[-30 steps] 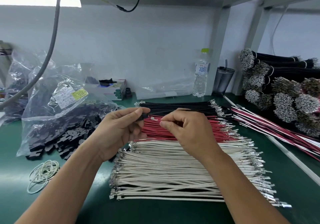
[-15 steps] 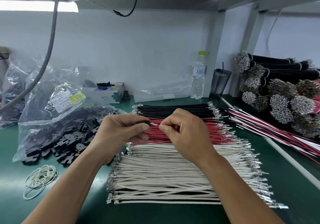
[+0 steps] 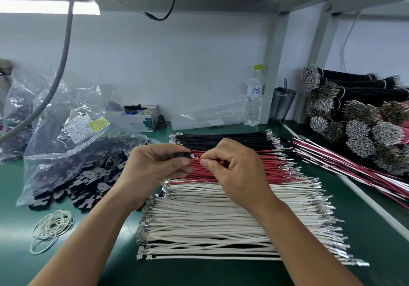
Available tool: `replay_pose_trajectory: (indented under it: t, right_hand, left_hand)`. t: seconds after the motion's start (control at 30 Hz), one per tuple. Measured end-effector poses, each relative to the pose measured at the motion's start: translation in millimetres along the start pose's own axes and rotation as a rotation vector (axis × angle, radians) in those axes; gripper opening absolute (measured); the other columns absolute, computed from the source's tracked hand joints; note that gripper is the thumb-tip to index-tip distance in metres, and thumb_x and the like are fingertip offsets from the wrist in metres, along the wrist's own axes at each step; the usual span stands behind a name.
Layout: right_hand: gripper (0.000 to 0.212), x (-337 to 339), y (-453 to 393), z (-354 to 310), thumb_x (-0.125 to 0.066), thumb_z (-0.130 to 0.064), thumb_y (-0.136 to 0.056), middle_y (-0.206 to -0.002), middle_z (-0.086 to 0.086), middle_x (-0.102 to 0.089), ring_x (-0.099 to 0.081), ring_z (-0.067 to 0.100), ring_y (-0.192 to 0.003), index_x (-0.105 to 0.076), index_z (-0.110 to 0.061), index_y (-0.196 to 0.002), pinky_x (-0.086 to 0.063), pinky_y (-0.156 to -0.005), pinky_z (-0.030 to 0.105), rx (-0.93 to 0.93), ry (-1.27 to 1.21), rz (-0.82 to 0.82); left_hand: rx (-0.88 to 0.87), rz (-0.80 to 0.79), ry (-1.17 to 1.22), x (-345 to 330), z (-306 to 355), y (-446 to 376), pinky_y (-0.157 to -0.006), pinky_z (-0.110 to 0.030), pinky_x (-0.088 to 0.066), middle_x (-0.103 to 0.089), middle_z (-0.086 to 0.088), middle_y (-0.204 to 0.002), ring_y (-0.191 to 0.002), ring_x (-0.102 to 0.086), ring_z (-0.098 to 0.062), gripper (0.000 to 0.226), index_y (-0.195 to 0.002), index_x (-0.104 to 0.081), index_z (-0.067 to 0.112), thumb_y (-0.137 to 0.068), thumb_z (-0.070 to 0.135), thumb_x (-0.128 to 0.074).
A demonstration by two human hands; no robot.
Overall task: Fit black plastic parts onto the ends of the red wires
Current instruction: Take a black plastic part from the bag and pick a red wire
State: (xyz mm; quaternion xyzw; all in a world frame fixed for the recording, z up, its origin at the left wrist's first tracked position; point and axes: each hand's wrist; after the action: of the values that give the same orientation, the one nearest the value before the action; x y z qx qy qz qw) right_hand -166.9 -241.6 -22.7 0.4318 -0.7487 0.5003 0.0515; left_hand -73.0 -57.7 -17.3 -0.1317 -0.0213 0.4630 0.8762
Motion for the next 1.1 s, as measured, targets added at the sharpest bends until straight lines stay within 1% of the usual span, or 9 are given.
replay_pose_trajectory:
  t: [0.13, 0.27, 0.37, 0.53, 0.63, 0.77, 0.9, 1.0, 1.1]
  right_hand:
    - [0.005, 5, -1, 2, -0.073, -0.027, -0.089, -0.08, -0.017, -0.058, -0.06, 0.007, -0.075, -0.076, -0.029, -0.085, -0.051, -0.066, 0.036, 0.022, 0.049, -0.097]
    - [0.006, 3, -3, 3, -0.073, -0.026, -0.088, -0.079, -0.015, -0.059, -0.06, 0.008, -0.074, -0.076, -0.027, -0.083, -0.051, -0.066, 0.039, 0.005, 0.031, -0.08]
    - [0.006, -5, 0, -1, -0.072, -0.024, -0.088, -0.078, -0.013, -0.058, -0.059, 0.008, -0.074, -0.076, -0.024, -0.084, -0.051, -0.066, 0.041, 0.004, 0.014, -0.092]
    - [0.003, -2, -2, -1, -0.075, -0.031, -0.088, -0.08, -0.017, -0.059, -0.059, 0.006, -0.075, -0.076, -0.028, -0.089, -0.051, -0.066, 0.033, -0.03, 0.015, -0.032]
    - [0.005, -1, -1, 0, -0.073, -0.03, -0.09, -0.081, -0.015, -0.06, -0.06, 0.006, -0.076, -0.075, -0.027, -0.086, -0.051, -0.067, 0.035, -0.017, 0.061, -0.052]
    - [0.005, 0, -2, -2, -0.073, -0.034, -0.09, -0.082, -0.018, -0.059, -0.059, 0.004, -0.077, -0.073, -0.03, -0.087, -0.05, -0.066, 0.029, -0.018, 0.102, -0.022]
    - [0.008, -3, -4, -6, -0.073, -0.029, -0.09, -0.08, -0.015, -0.06, -0.059, 0.006, -0.075, -0.073, -0.023, -0.085, -0.051, -0.067, 0.033, -0.015, 0.061, -0.01]
    - [0.008, -6, -4, -10, -0.071, -0.028, -0.091, -0.079, -0.014, -0.059, -0.059, 0.006, -0.075, -0.071, -0.023, -0.085, -0.051, -0.067, 0.031, 0.004, 0.031, 0.004]
    - [0.009, 1, -4, -10, -0.071, -0.035, -0.091, -0.079, -0.016, -0.059, -0.056, 0.003, -0.074, -0.071, -0.028, -0.085, -0.049, -0.064, 0.03, 0.005, 0.147, -0.024]
  left_hand:
    - [-0.031, -0.031, -0.092, 3, 2, 1, -0.07, -0.028, -0.063, -0.077, -0.025, -0.089, -0.076, -0.078, -0.033, 0.025, -0.094, -0.082, 0.005, -0.069, 0.004, -0.081]
    - [-0.009, -0.065, -0.16, 2, 1, 1, -0.069, -0.027, -0.063, -0.078, -0.023, -0.088, -0.075, -0.077, -0.034, 0.024, -0.095, -0.083, 0.007, -0.071, 0.006, -0.081]
    - [-0.011, -0.081, -0.181, -2, -1, 2, -0.069, -0.026, -0.062, -0.078, -0.022, -0.088, -0.073, -0.077, -0.031, 0.023, -0.096, -0.083, 0.007, -0.073, 0.009, -0.081]
    - [-0.017, -0.022, -0.154, -3, 1, 0, -0.064, -0.026, -0.063, -0.079, -0.02, -0.086, -0.068, -0.077, -0.028, 0.023, -0.094, -0.083, 0.011, -0.071, 0.012, -0.081]
    - [0.001, -0.019, -0.164, -3, 0, 0, -0.065, -0.027, -0.064, -0.079, -0.019, -0.086, -0.068, -0.077, -0.027, 0.023, -0.093, -0.083, 0.011, -0.07, 0.012, -0.083]
    - [-0.003, -0.014, -0.152, -2, 3, 1, -0.068, -0.029, -0.064, -0.08, -0.017, -0.088, -0.074, -0.078, -0.03, 0.028, -0.094, -0.083, 0.014, -0.067, 0.02, -0.085]
    - [-0.011, -0.017, -0.089, -2, 2, 1, -0.07, -0.029, -0.064, -0.079, -0.02, -0.09, -0.076, -0.078, -0.032, 0.032, -0.096, -0.083, 0.012, -0.065, 0.022, -0.085]
    - [-0.03, -0.022, -0.045, -3, 0, 2, -0.073, -0.031, -0.065, -0.079, -0.022, -0.091, -0.079, -0.078, -0.034, 0.033, -0.097, -0.084, 0.013, -0.066, 0.025, -0.086]
    - [-0.032, -0.026, -0.054, -3, -1, 1, -0.078, -0.037, -0.065, -0.078, -0.022, -0.093, -0.083, -0.078, -0.037, 0.031, -0.097, -0.083, 0.01, -0.067, 0.02, -0.086]
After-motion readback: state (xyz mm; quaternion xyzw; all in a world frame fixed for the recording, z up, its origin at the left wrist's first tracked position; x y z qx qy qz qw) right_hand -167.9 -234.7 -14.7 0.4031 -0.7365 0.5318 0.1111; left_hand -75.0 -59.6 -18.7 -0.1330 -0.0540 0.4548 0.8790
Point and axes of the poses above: each hand's wrist, its own y-axis away from the middle knuckle, its own x-axis out of the back of the hand, z = x × y
